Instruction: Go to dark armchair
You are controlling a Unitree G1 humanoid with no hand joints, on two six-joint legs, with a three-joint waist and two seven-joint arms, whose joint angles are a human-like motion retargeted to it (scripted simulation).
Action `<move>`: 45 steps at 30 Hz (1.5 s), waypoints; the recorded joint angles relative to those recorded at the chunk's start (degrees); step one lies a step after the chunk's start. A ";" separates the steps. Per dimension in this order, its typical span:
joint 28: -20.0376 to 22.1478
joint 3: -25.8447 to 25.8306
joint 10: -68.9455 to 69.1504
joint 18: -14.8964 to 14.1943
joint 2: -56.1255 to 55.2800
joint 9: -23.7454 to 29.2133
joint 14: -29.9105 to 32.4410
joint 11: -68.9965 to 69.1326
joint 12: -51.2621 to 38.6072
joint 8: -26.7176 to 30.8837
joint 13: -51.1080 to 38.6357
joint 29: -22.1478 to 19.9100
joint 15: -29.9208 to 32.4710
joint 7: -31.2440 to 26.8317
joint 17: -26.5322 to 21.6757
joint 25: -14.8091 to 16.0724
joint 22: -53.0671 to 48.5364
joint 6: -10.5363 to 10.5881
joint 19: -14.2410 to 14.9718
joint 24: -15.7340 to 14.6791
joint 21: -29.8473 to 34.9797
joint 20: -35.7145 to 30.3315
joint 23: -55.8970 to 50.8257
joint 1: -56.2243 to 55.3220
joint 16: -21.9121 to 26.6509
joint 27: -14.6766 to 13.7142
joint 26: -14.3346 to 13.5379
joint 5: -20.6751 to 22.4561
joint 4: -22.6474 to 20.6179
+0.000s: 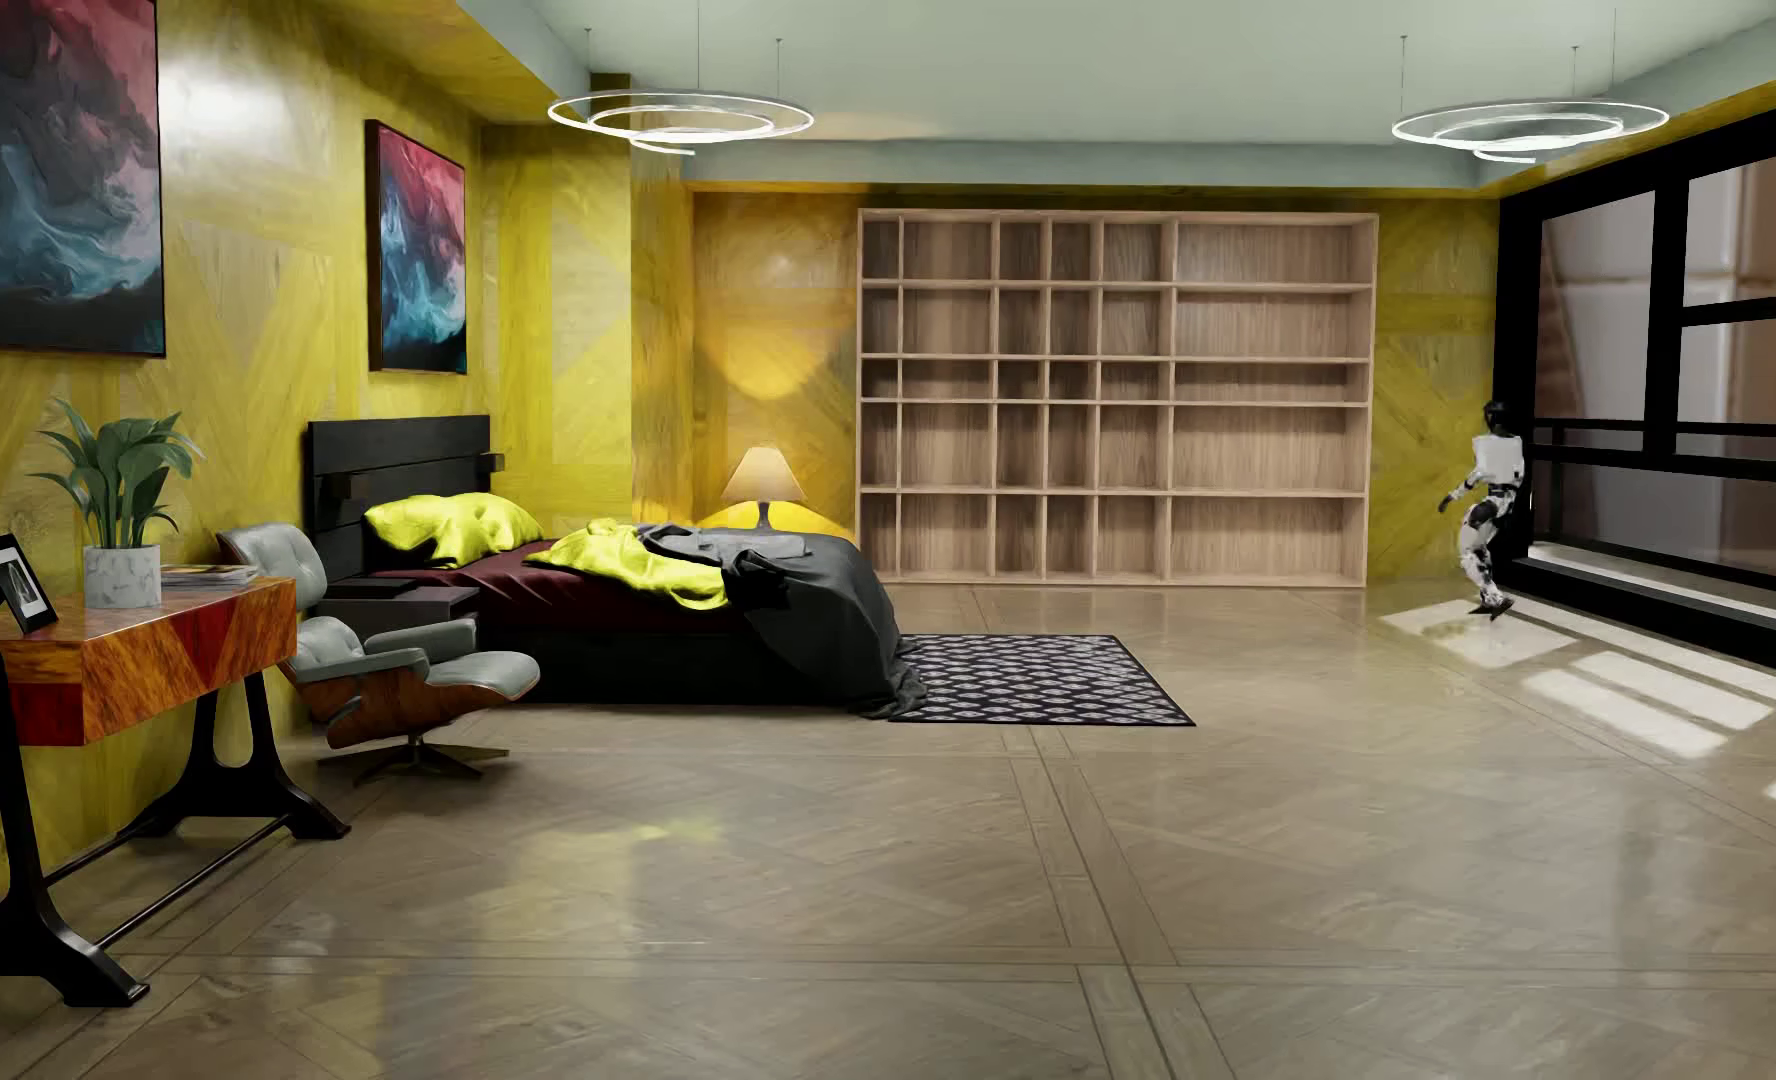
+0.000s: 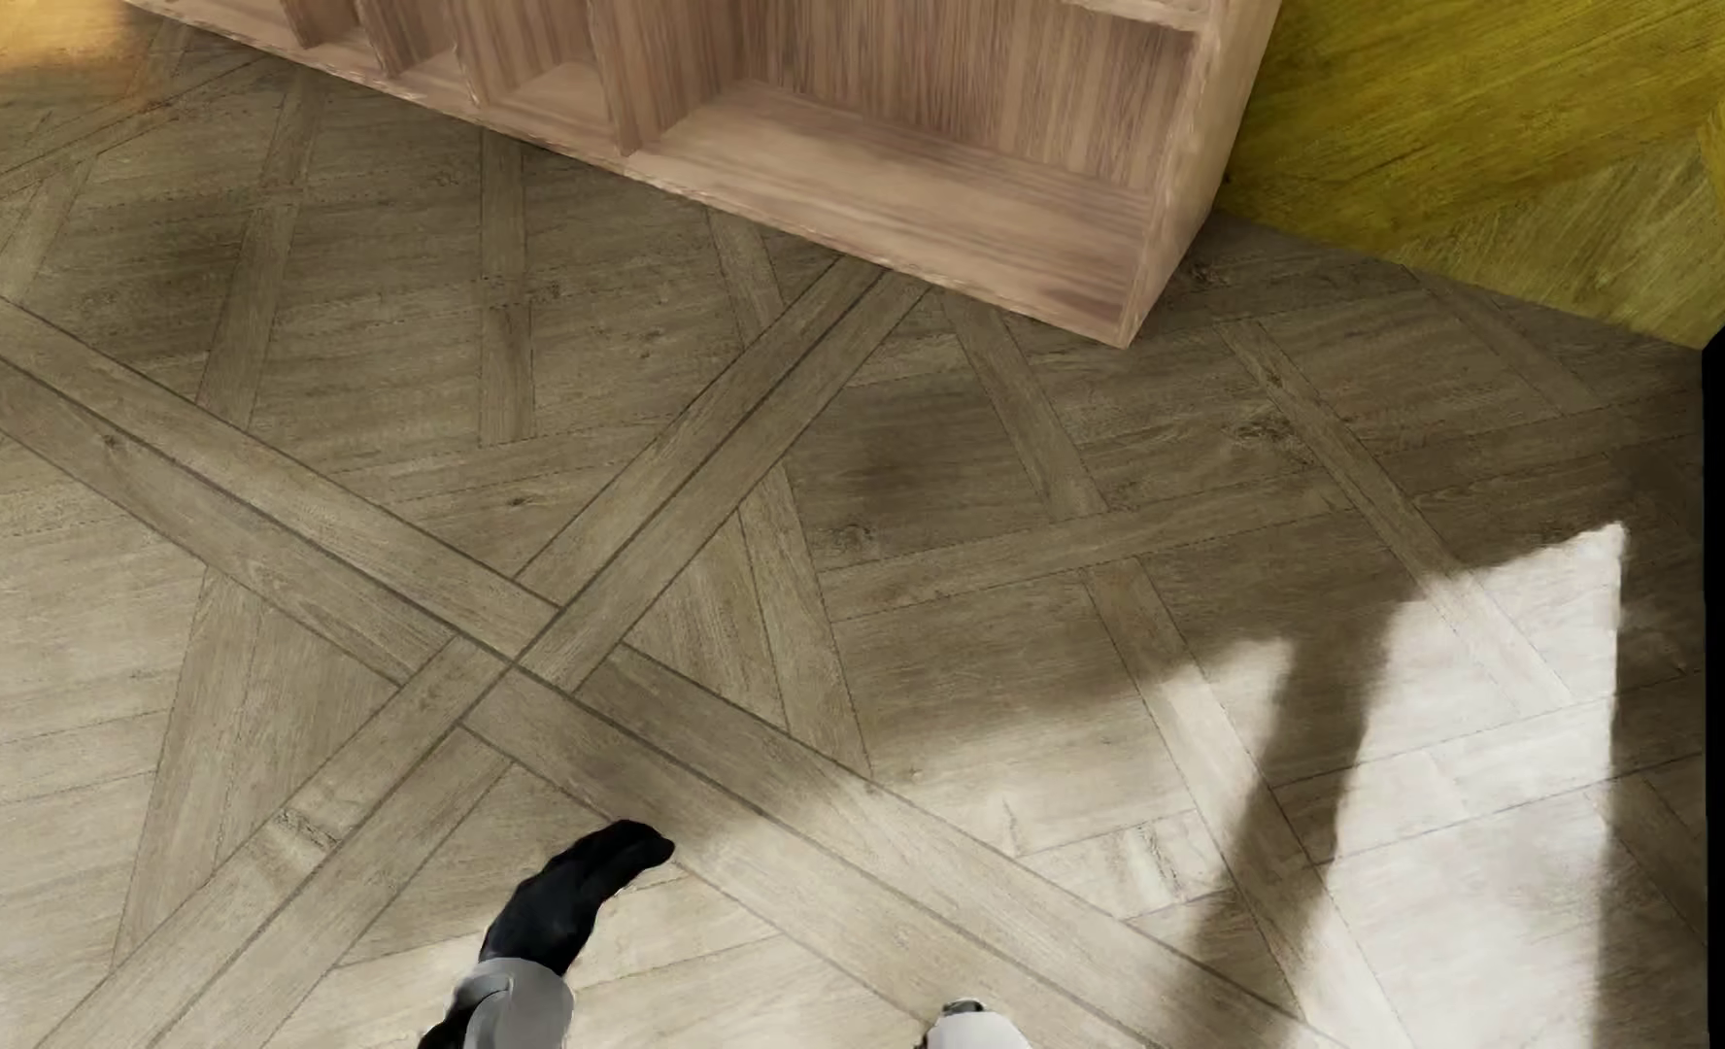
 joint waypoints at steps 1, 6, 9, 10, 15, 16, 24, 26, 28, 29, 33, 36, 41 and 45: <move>0.81 -0.52 5.02 -0.24 1.04 0.04 -0.44 0.51 0.22 -2.31 -2.90 1.62 -1.02 1.79 -1.01 -2.73 1.12 0.91 -0.21 0.04 1.95 0.26 1.58 -3.32 0.36 0.58 1.96 0.05 4.70; -6.19 0.68 -27.82 12.04 9.23 -0.74 0.18 -8.56 0.78 -2.18 -14.16 -12.14 2.56 11.75 -2.11 7.24 13.95 3.32 0.59 2.28 -14.65 -2.01 -7.88 -5.71 3.20 4.96 7.06 1.97 22.01; -4.29 0.97 -36.94 11.47 9.51 -0.56 6.63 -8.71 3.38 2.63 -21.10 -15.17 0.41 9.44 -6.10 11.13 16.40 2.67 1.60 1.52 -11.55 0.93 -19.10 -5.45 3.12 -1.55 8.91 3.86 21.66; -2.27 0.89 -35.34 12.45 8.79 -0.47 5.50 -8.06 4.23 3.64 -22.58 -16.93 -0.36 11.23 -7.16 10.10 16.83 2.31 1.55 0.46 -10.26 1.78 -23.07 -6.01 2.76 -1.97 8.88 4.19 22.52; -3.79 1.73 -35.64 12.49 9.34 -1.25 7.51 -0.01 4.18 -2.74 -16.69 -19.47 -7.84 14.88 -2.15 16.64 17.53 0.18 1.12 0.91 -8.45 -1.06 -33.45 -4.48 5.70 -3.32 9.12 1.12 22.39; -2.17 1.77 -35.63 12.39 10.00 -1.42 8.07 3.12 4.30 -1.94 -15.26 -15.19 -8.44 14.73 -3.04 13.09 16.10 -0.09 1.06 -0.52 -5.71 0.24 -32.24 -4.20 5.21 -4.95 9.32 1.70 22.04; 3.62 3.36 -31.72 12.81 17.68 -0.27 14.01 0.37 3.99 9.61 -9.56 1.89 -13.29 4.72 2.42 -0.23 -1.67 1.54 -1.81 -6.23 -9.11 2.90 6.59 -12.08 1.44 4.15 3.22 7.84 16.64; 2.48 4.31 -42.63 4.74 14.10 0.21 22.86 -4.31 3.41 1.94 -11.37 10.27 -13.05 0.76 1.60 -5.33 -6.73 2.89 -2.14 -2.45 -4.43 0.83 12.90 -14.34 1.07 1.29 0.71 4.77 12.57; -0.91 4.57 -40.25 -0.05 10.68 0.32 17.00 -7.30 3.96 -5.48 -13.19 10.76 -10.33 1.85 1.02 -9.45 -9.76 4.06 -1.33 2.21 -1.39 -1.38 13.90 -16.48 0.75 1.27 -0.08 1.14 10.58; -2.66 4.90 -32.54 1.89 9.86 0.25 10.25 -8.86 4.84 -8.69 -14.14 8.07 -8.59 5.87 0.47 -12.15 -10.32 4.46 -0.80 3.04 0.55 -1.95 12.92 -16.48 0.63 1.60 -0.50 -0.78 13.53; -0.58 6.85 -11.44 13.82 10.97 -1.67 -5.61 -17.89 10.36 -19.42 -18.05 -6.65 -0.66 18.01 -1.22 -20.17 -5.96 5.13 2.54 -0.34 4.45 3.55 0.48 -6.04 1.39 1.63 3.66 -5.86 28.89; 4.25 6.33 -10.65 15.56 12.52 -3.70 -12.65 -21.58 9.79 -30.56 -17.38 -18.42 3.68 25.27 -2.41 -16.49 2.72 5.43 6.35 -3.51 -3.42 10.71 -17.86 1.35 2.17 -1.10 12.20 -11.29 42.58; -6.74 5.08 -14.76 6.98 17.34 -4.57 -20.60 -15.39 4.21 -43.05 -6.57 -26.11 -6.42 34.35 -8.51 15.33 2.75 3.50 0.61 3.34 -22.29 1.16 -34.76 -0.66 4.73 -0.51 7.79 -31.89 37.16; -6.83 3.03 -21.79 15.00 3.32 -2.06 -22.69 9.50 -0.63 -14.61 3.12 -14.10 -15.77 18.63 -12.04 15.72 0.77 0.73 -2.83 3.44 -14.57 -1.80 -22.11 0.21 2.40 4.80 3.05 -16.77 15.68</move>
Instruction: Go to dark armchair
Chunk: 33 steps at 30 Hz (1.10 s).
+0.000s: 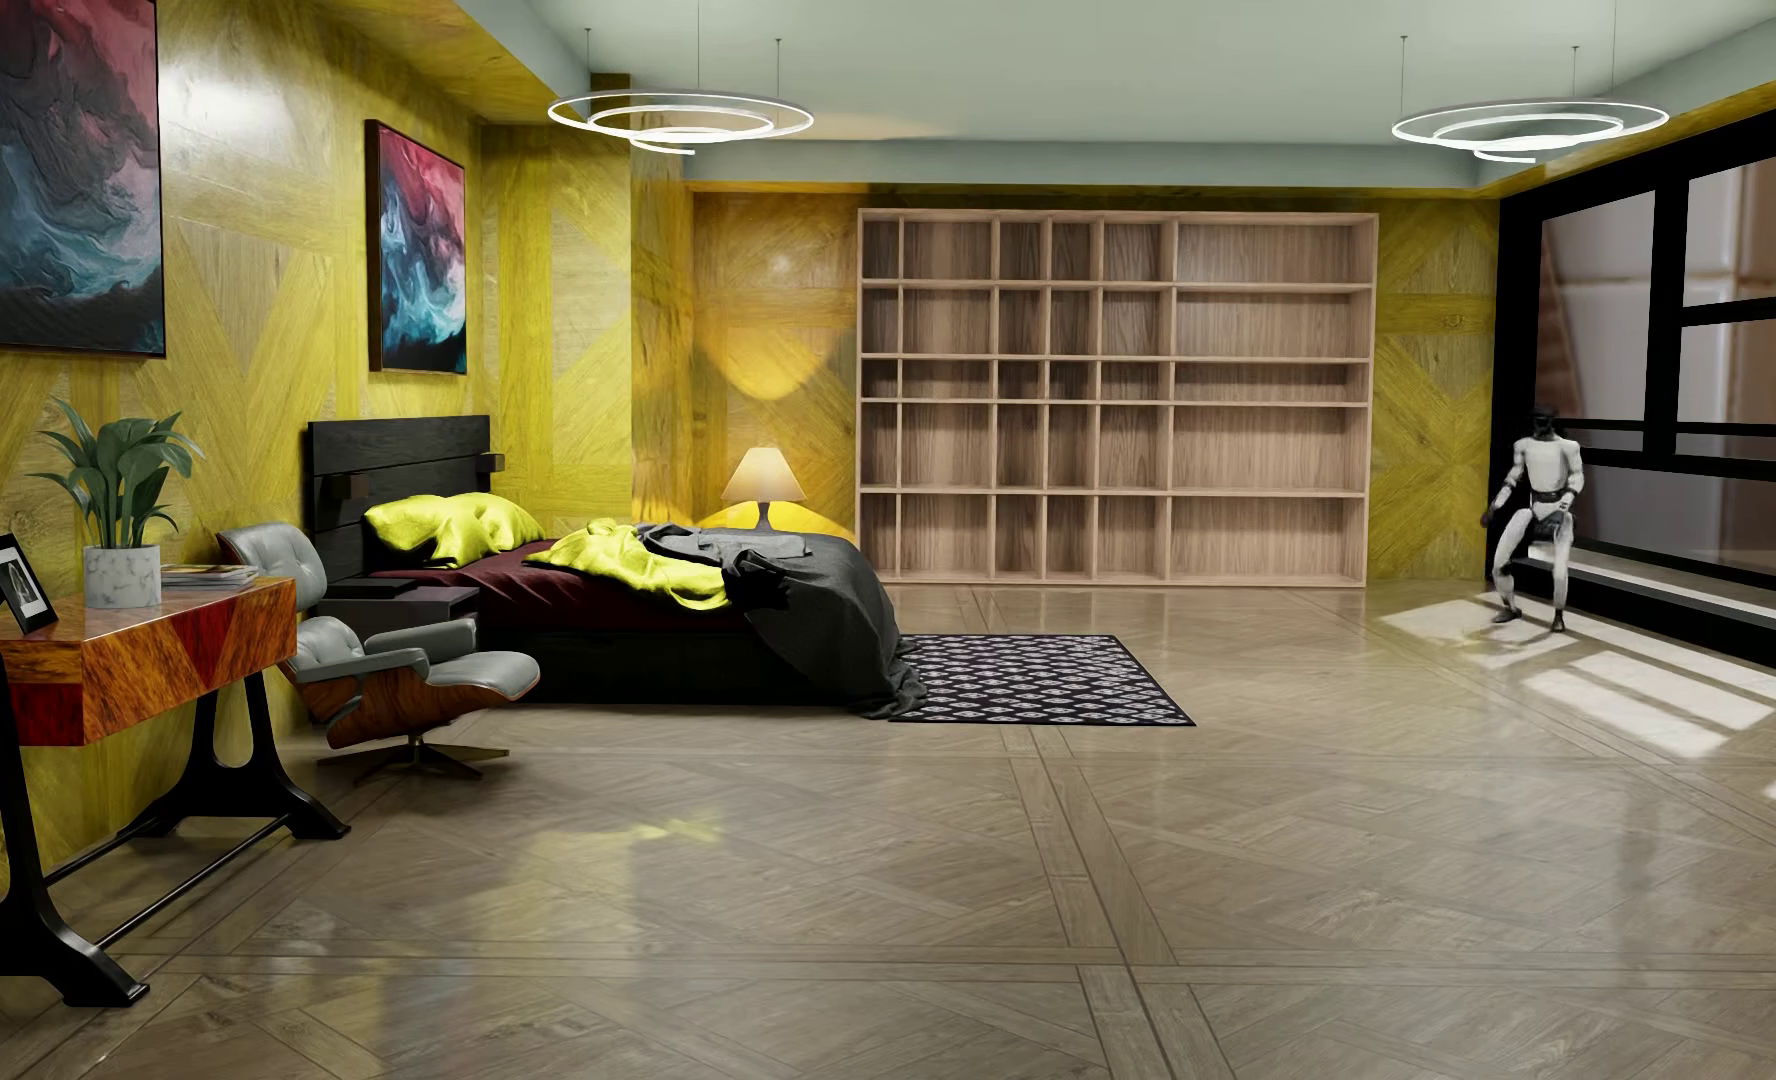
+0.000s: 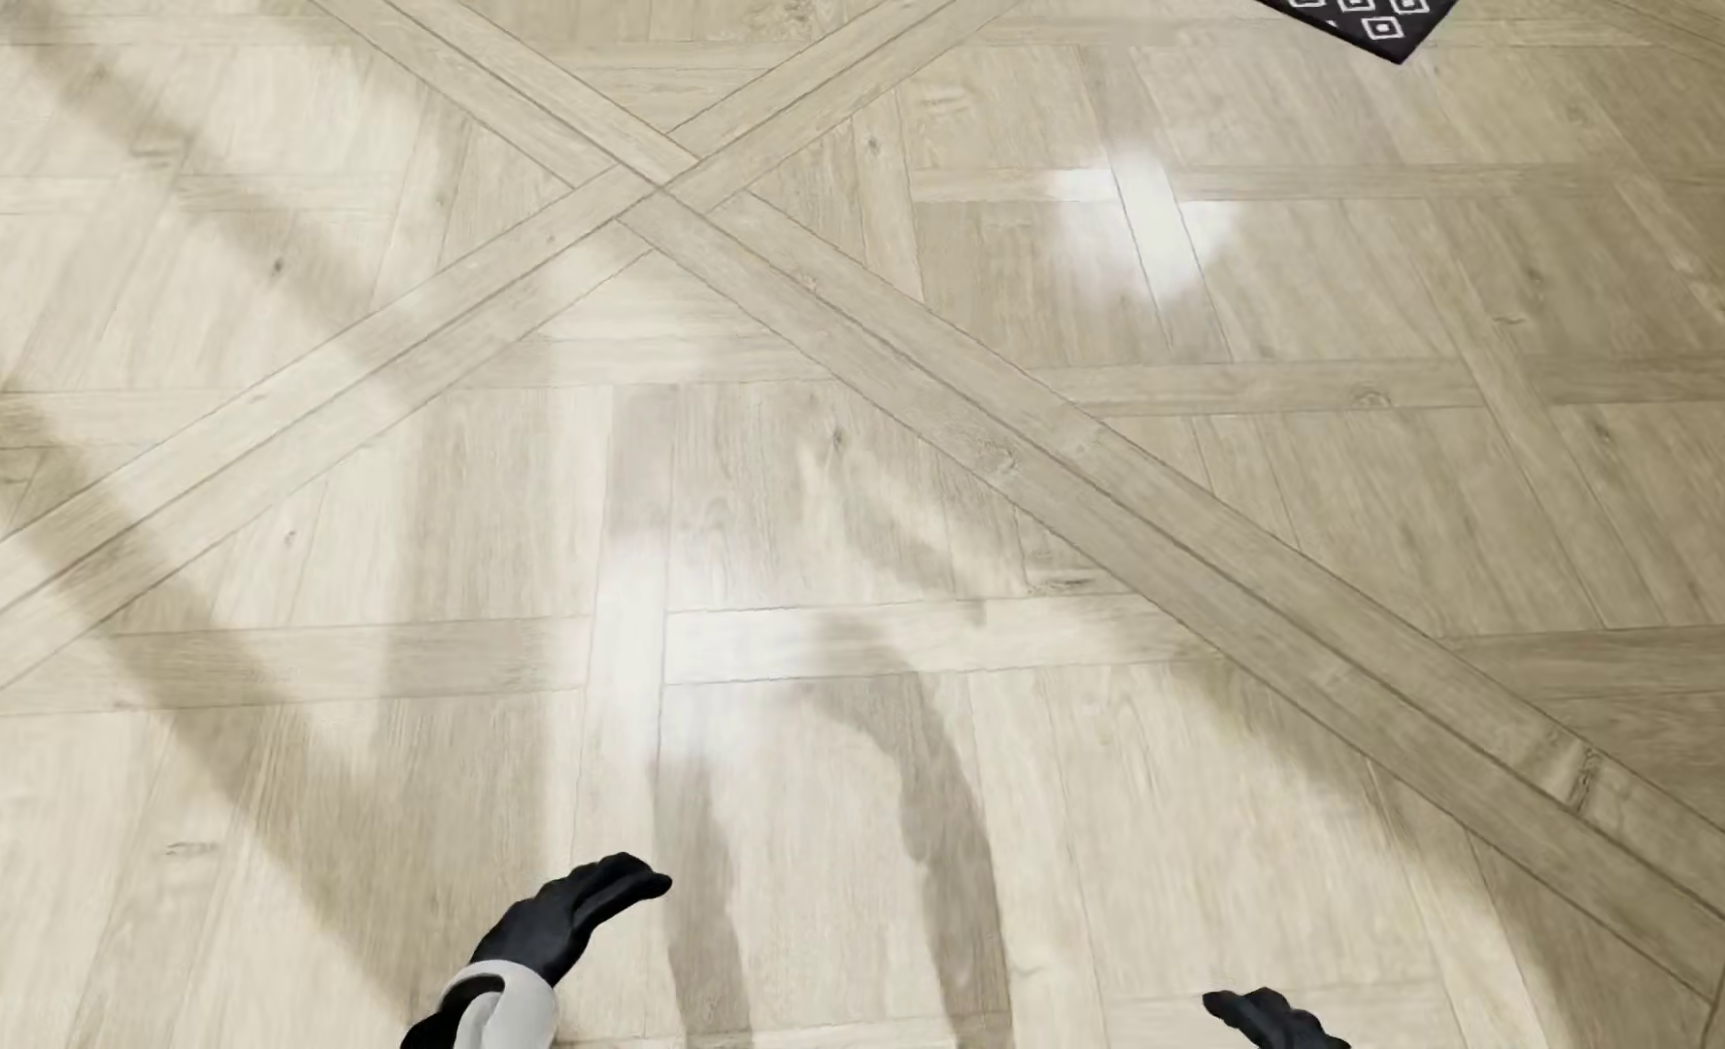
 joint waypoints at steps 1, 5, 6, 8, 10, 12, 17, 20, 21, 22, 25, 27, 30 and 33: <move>1.70 -0.50 -3.81 0.93 -3.29 0.42 1.19 3.25 -0.54 -2.54 0.79 8.04 -0.14 -2.74 0.64 -4.37 -1.61 -0.78 -2.34 -2.54 4.20 0.47 4.62 2.62 -1.25 -0.81 -1.53 2.92 -3.76; 3.29 -3.71 -18.73 4.86 -21.27 1.52 6.66 -3.68 -8.38 0.23 6.79 24.83 5.26 -17.14 8.56 -9.59 -9.62 -2.67 -0.69 -4.81 4.02 -2.67 6.94 15.71 -1.14 -8.62 -12.47 17.35 -16.07; 5.01 -4.44 -21.57 5.74 -24.48 1.84 7.68 -9.55 -10.50 1.64 7.93 21.40 8.13 -21.10 10.02 -10.46 -11.54 -2.74 -0.98 -4.96 4.30 -2.91 5.27 19.55 -1.71 -9.21 -12.75 18.97 -17.42; 8.72 -5.94 -23.08 7.16 -26.89 2.53 12.13 -19.57 -12.43 5.08 8.40 13.40 11.08 -27.34 10.48 -15.20 -13.37 -1.84 -0.30 -7.22 8.18 -2.30 4.17 26.70 -3.51 -8.85 -11.06 21.60 -17.55; 12.23 -7.22 -15.20 0.53 -25.82 3.33 22.39 -14.93 -10.78 5.66 6.03 12.71 16.65 -31.51 10.74 -18.31 -11.34 0.45 -7.84 -10.29 9.77 -1.35 8.41 29.87 -4.06 -6.22 -7.13 22.93 -15.89; 13.10 -8.35 8.47 -15.15 -22.65 4.42 38.50 -5.23 -8.62 4.19 0.84 14.42 14.72 -31.77 11.76 -18.96 -3.42 2.91 -10.66 -11.06 6.33 -2.19 14.14 22.89 -1.84 -1.65 -0.29 23.24 -14.59; -5.26 -7.10 33.84 -7.27 0.66 4.77 24.58 -11.04 -3.94 3.47 -11.15 -2.99 2.70 -26.10 13.93 -11.88 27.82 7.11 -11.34 -1.42 -5.49 -12.81 1.91 -15.68 8.17 -6.19 11.35 32.28 2.97; -5.07 -4.78 4.10 -7.19 17.33 3.61 20.43 -20.91 7.90 11.41 -16.26 -5.00 3.37 -22.11 10.70 -3.68 26.79 6.91 -11.63 -6.13 -0.92 -5.02 -9.65 -25.40 10.06 -12.70 8.01 36.42 8.76; -3.01 -3.79 -9.75 -6.69 22.72 3.11 20.94 -23.78 12.24 14.63 -17.68 -5.18 4.74 -22.00 9.12 -2.62 24.40 6.58 -11.80 -8.33 1.39 -1.37 -13.25 -25.46 9.83 -13.51 6.40 36.36 9.34; -0.64 -2.66 -21.73 -8.08 27.86 2.60 21.02 -25.54 16.13 17.25 -18.46 -5.57 6.60 -23.79 7.77 -1.71 22.18 6.01 -12.24 -9.88 3.41 2.03 -16.30 -24.42 9.04 -13.98 5.76 35.50 9.05; 3.67 0.54 -15.14 -15.37 36.01 1.63 29.88 -16.45 21.46 18.92 -15.28 -6.53 16.34 -27.55 4.52 1.24 20.60 2.55 -10.84 -10.57 6.25 8.38 -20.61 -24.08 4.44 -11.96 8.48 29.18 5.81; 3.79 1.09 -0.86 -14.62 28.17 2.04 26.28 6.34 17.39 11.36 -10.29 -5.81 27.93 -24.24 4.95 0.58 25.72 -0.87 2.70 -6.71 6.81 7.39 -18.15 -23.34 2.01 -7.65 12.57 21.93 4.87; 0.53 -0.48 -0.74 -13.11 4.33 2.37 17.05 25.83 5.35 1.66 -6.35 0.72 20.33 -16.06 8.14 -8.58 27.37 -4.71 1.46 2.42 12.65 0.31 -2.57 -10.82 -0.18 0.14 14.01 18.68 5.41; 10.29 -2.36 -11.95 -13.95 -13.22 1.30 15.14 10.65 -2.78 -3.61 -4.38 16.25 13.37 -5.48 7.09 -12.66 15.58 -5.90 -0.95 -6.42 18.71 6.33 16.54 8.10 -1.40 -0.54 3.06 16.37 3.41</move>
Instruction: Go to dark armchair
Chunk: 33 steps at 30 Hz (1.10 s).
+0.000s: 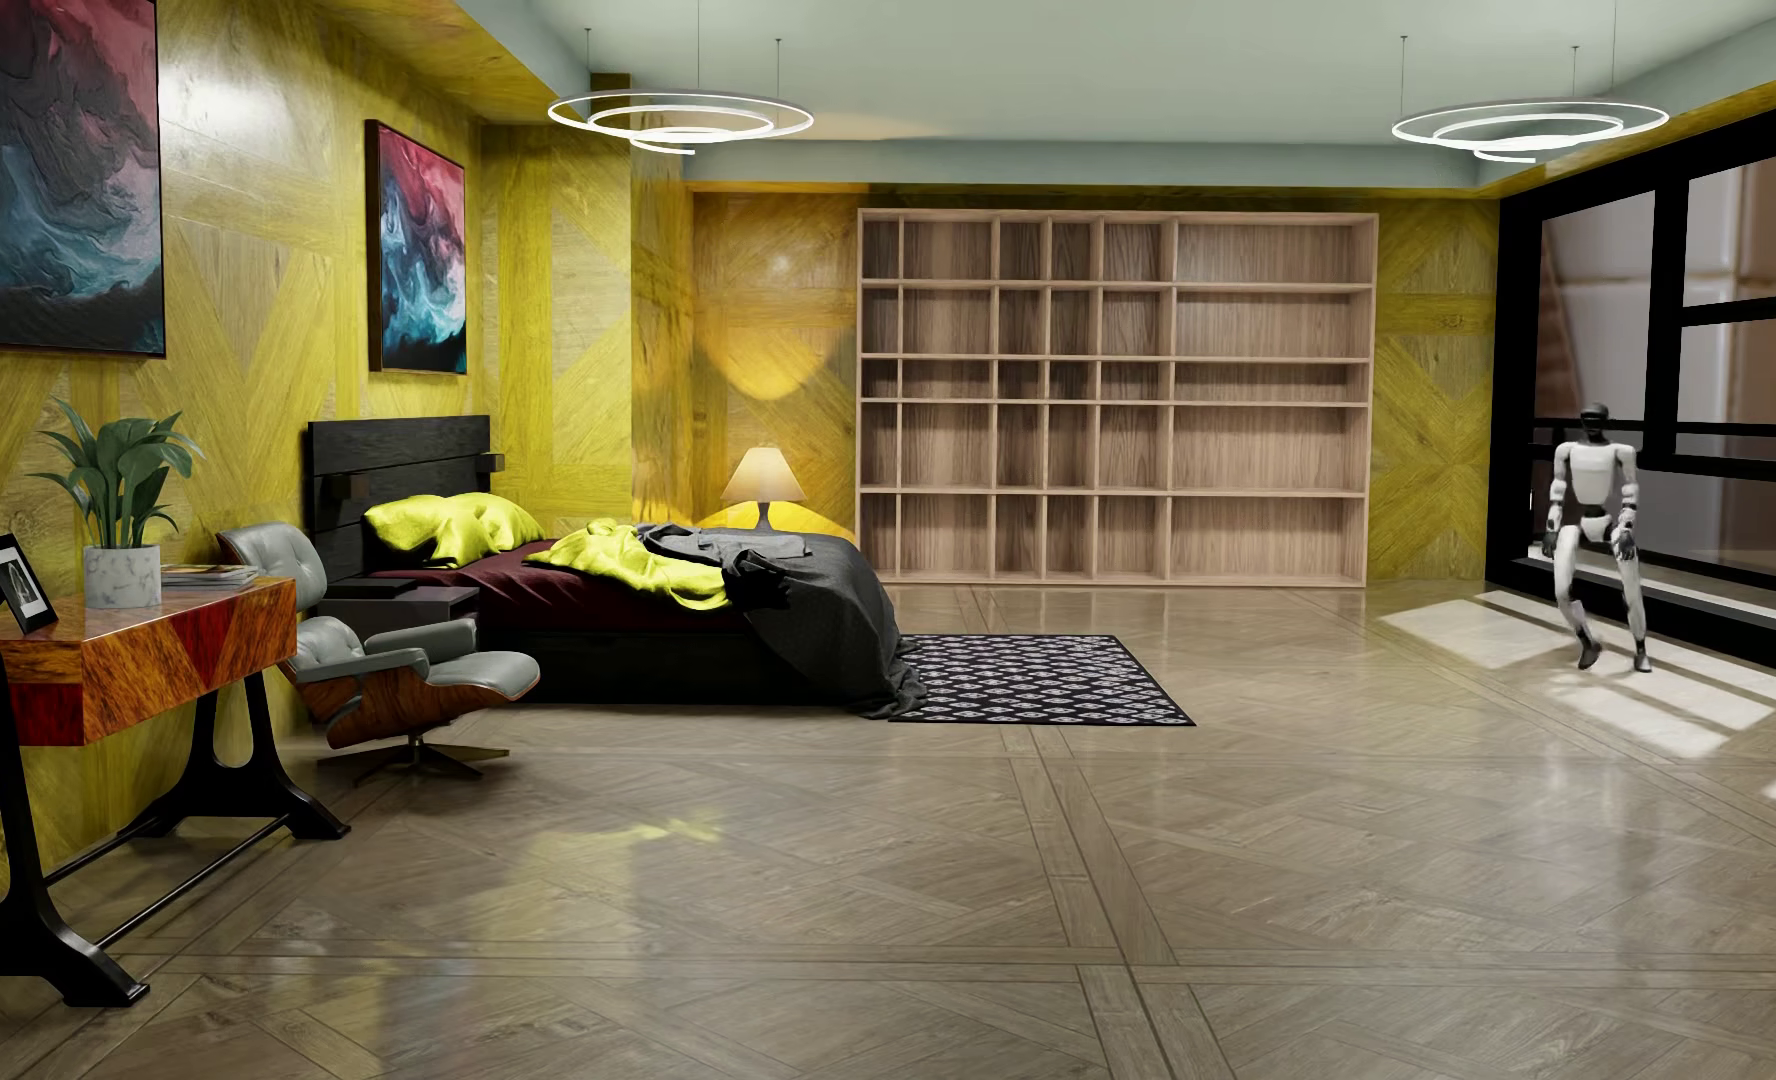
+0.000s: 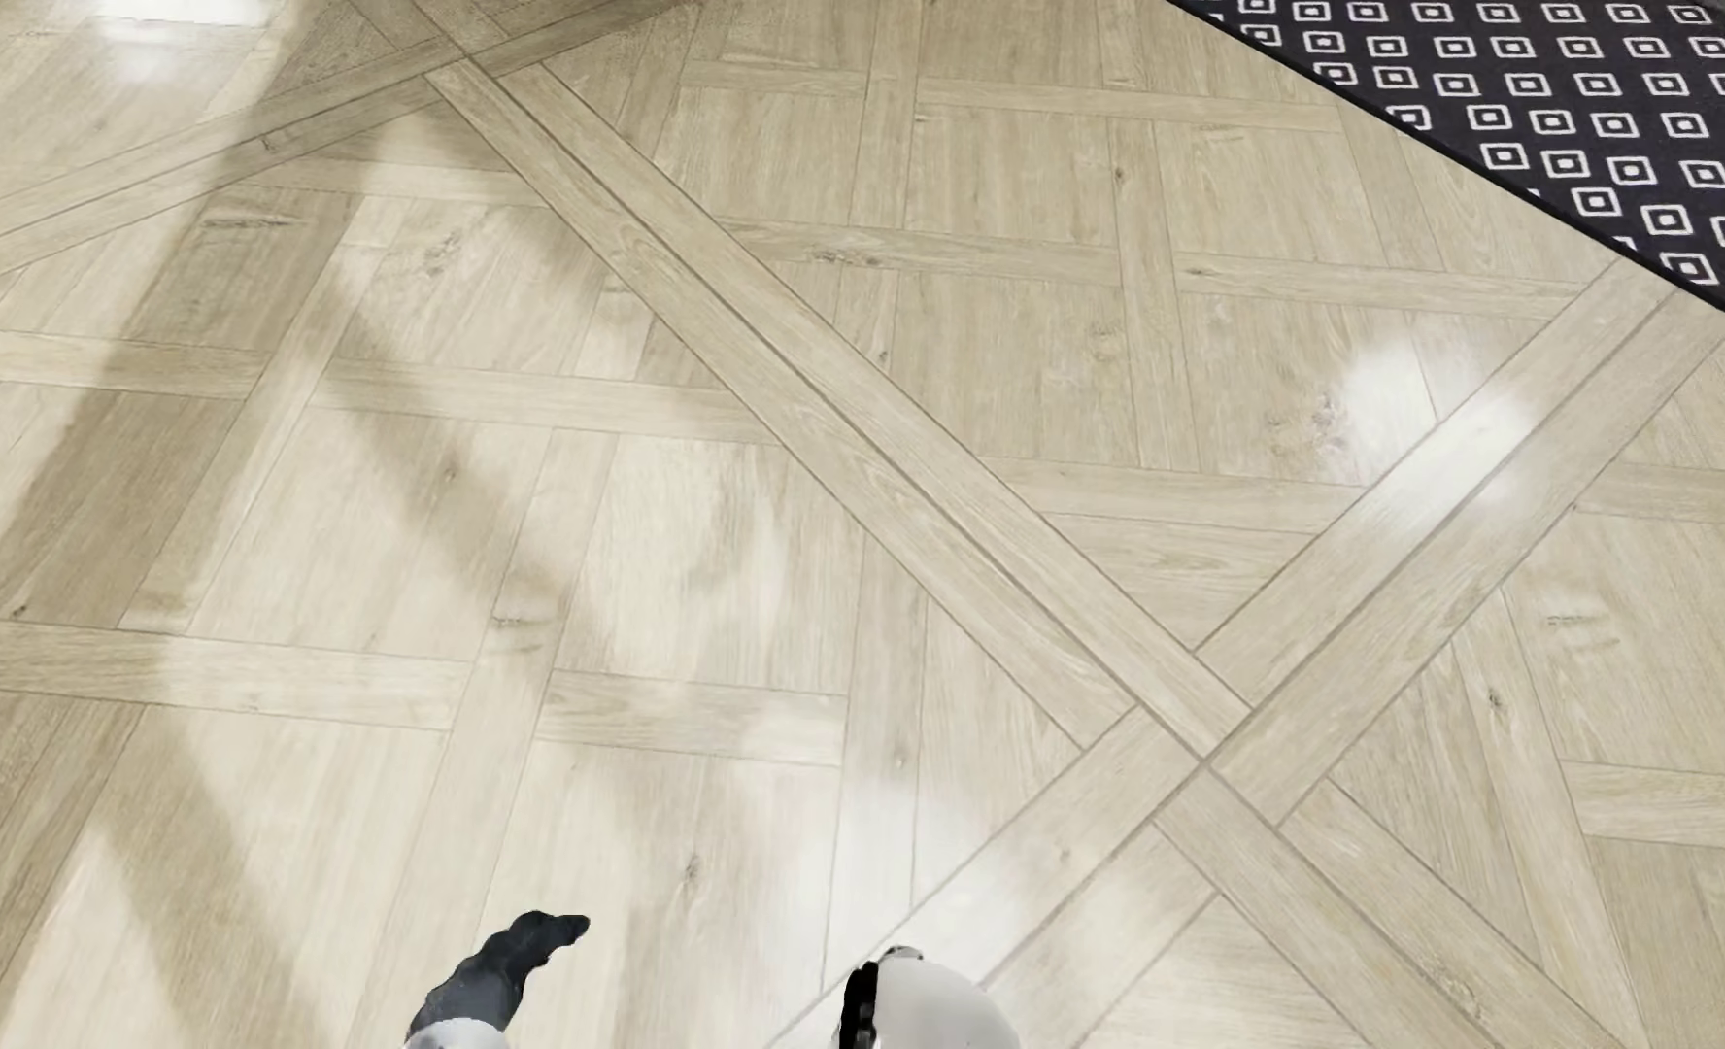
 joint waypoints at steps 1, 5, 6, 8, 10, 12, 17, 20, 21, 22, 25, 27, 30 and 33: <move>3.20 -0.75 -4.07 -0.51 -4.07 -0.43 0.04 -9.25 -3.12 0.14 1.19 4.31 -0.72 2.23 -1.52 -0.42 -4.03 -0.08 -1.20 -3.87 0.19 1.74 3.47 5.72 -0.11 -1.62 -1.81 -0.82 -1.93; 9.77 -3.88 -12.38 -1.46 -10.38 -1.71 7.31 -35.78 -9.61 2.32 8.81 -8.22 -1.07 1.46 -0.99 7.49 -23.24 1.81 -5.32 -14.96 -17.36 3.06 7.63 23.34 -0.60 6.75 -5.48 -2.07 -7.59; 7.97 -4.52 -7.73 -1.22 -9.12 -1.93 13.50 -32.44 -7.84 0.42 10.30 -14.82 0.26 -1.17 1.74 10.15 -26.88 2.91 -7.99 -13.74 -23.49 2.28 8.09 24.75 -0.22 11.94 -6.08 -2.39 -6.33; 3.67 -4.70 14.07 1.78 -5.91 -1.60 28.84 -23.09 -3.14 -1.20 10.99 -17.86 4.88 -7.55 7.76 12.68 -30.21 6.30 -13.01 -4.29 -29.87 -0.30 6.81 19.27 2.39 14.57 -4.08 0.41 -0.78; -0.78 -3.44 39.25 3.68 -0.85 -0.31 26.99 -18.49 0.37 -2.53 5.98 -14.56 -1.59 -17.24 9.76 7.81 -25.80 9.83 -13.36 3.25 -26.46 -3.79 5.39 2.38 4.03 11.48 -0.47 6.21 -0.31; -9.77 -2.88 47.69 4.84 7.77 0.39 17.55 -21.92 2.04 -0.49 -1.66 -20.99 -6.37 -23.04 10.65 0.52 -12.42 11.58 -12.93 3.71 -22.49 -7.99 -0.03 -15.63 4.81 10.93 2.11 12.26 -1.92; -23.07 0.18 1.22 6.55 34.07 0.28 8.19 -37.81 10.45 16.25 -18.22 -15.64 -10.86 -16.00 9.53 3.46 7.81 10.68 -12.78 9.71 -13.91 -11.13 -21.95 -33.55 4.33 -7.63 4.25 16.98 -2.43; -12.42 3.22 -14.46 0.47 48.24 0.60 7.44 -38.73 18.08 22.22 -23.09 -21.04 -7.97 -13.16 5.67 3.27 4.77 9.98 -11.43 6.21 -7.58 -3.16 -30.62 -33.18 0.38 -12.81 3.44 14.38 -4.23; -9.67 4.39 -7.31 3.35 51.04 0.58 8.42 -35.14 19.71 23.10 -22.11 -21.66 -3.77 -13.26 4.75 5.86 4.47 9.23 -9.64 5.74 -6.93 -1.27 -30.93 -33.62 -1.09 -12.66 3.93 13.07 -5.07; -8.49 5.41 0.52 6.97 51.76 0.57 12.56 -28.60 20.49 24.36 -20.16 -21.30 3.40 -12.60 3.44 8.23 4.81 8.17 -3.82 5.39 -6.21 0.21 -30.38 -33.65 -2.78 -11.31 4.59 11.80 -5.96; -12.54 7.26 13.28 12.47 35.92 1.43 5.61 5.24 15.86 23.69 -14.02 -17.49 19.26 -6.73 0.68 9.01 7.60 4.43 12.06 6.90 -2.64 1.90 -21.38 -27.94 -5.58 -2.48 5.42 8.35 -7.43; -11.61 6.90 8.50 13.07 19.08 1.63 0.59 15.63 9.33 21.15 -11.40 -12.41 10.82 -3.77 1.28 7.62 6.56 2.44 6.06 10.67 0.59 1.62 -7.00 -17.36 -4.87 4.42 5.40 4.75 -10.39; -4.68 4.40 -2.25 13.36 0.75 1.03 -2.57 1.78 -0.40 15.55 -5.20 1.41 1.63 -4.39 -1.47 1.92 0.69 1.14 -0.09 9.73 8.66 2.43 9.08 -1.37 -3.53 1.73 0.25 1.36 -15.82; -3.91 0.78 -10.30 13.08 -6.09 0.31 -4.22 -33.77 -9.90 16.49 5.73 -2.96 -0.64 -10.15 -3.89 7.35 -9.95 1.28 -1.61 4.78 -0.66 -1.46 6.37 12.52 -0.08 1.62 -6.23 -0.05 -18.47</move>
